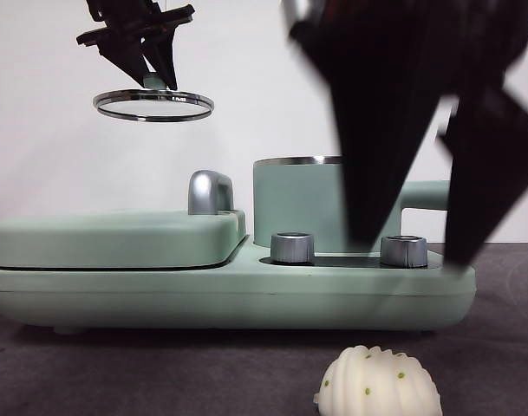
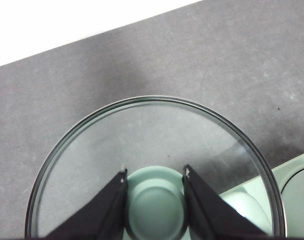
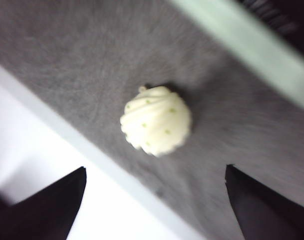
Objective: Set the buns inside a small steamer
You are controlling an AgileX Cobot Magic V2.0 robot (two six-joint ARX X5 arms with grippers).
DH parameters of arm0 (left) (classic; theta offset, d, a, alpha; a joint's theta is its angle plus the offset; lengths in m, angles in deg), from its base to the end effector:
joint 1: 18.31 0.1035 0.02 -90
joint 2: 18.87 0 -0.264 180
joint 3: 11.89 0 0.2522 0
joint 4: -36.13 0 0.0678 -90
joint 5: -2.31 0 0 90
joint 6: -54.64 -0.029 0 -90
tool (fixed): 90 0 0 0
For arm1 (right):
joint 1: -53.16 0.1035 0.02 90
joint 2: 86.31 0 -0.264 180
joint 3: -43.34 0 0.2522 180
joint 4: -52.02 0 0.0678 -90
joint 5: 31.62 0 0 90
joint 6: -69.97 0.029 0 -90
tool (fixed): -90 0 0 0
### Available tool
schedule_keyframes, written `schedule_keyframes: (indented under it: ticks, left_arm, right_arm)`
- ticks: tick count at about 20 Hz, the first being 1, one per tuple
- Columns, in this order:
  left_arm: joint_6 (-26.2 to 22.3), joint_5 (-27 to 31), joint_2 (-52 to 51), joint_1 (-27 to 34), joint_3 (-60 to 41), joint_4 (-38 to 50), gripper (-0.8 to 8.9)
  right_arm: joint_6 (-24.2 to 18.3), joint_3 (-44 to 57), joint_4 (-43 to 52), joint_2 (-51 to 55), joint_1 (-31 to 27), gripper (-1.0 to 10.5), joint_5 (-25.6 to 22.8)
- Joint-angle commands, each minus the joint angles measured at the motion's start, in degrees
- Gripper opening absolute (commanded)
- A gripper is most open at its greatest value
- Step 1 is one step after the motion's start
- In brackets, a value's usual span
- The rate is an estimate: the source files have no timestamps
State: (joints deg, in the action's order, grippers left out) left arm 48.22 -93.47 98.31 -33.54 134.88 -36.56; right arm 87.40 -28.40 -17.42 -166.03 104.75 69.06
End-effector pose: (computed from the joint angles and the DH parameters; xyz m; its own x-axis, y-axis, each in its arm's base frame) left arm 0.4146 -0.1159 0.3968 0.6745 -0.2880 -0.6798 0.4039 0.9147 0.0133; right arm 0.1471 0.1942 0.2343 -0.0122 0.2828 -0.9591 -0.5769 0.7814 0.2378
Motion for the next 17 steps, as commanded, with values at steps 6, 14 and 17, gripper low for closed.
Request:
schedule_keyframes:
  ticks: [6, 14, 17]
  left_arm:
    - [0.07, -0.04, -0.24, -0.28, 2.58, 1.03, 0.05]
    - [0.07, -0.04, -0.24, -0.28, 2.58, 0.48, 0.06]
    - [0.07, -0.04, -0.24, -0.28, 2.58, 0.44, 0.05]
  right_arm:
    - [5.51, 3.23, 10.25, -10.03, 6.69, 4.5, -6.64]
    - [4.87, 2.86, 10.40, -13.92, 6.67, 2.3, -6.23]
    - [4.83, -0.02, 6.23, -13.31, 6.27, 2.3, -6.25]
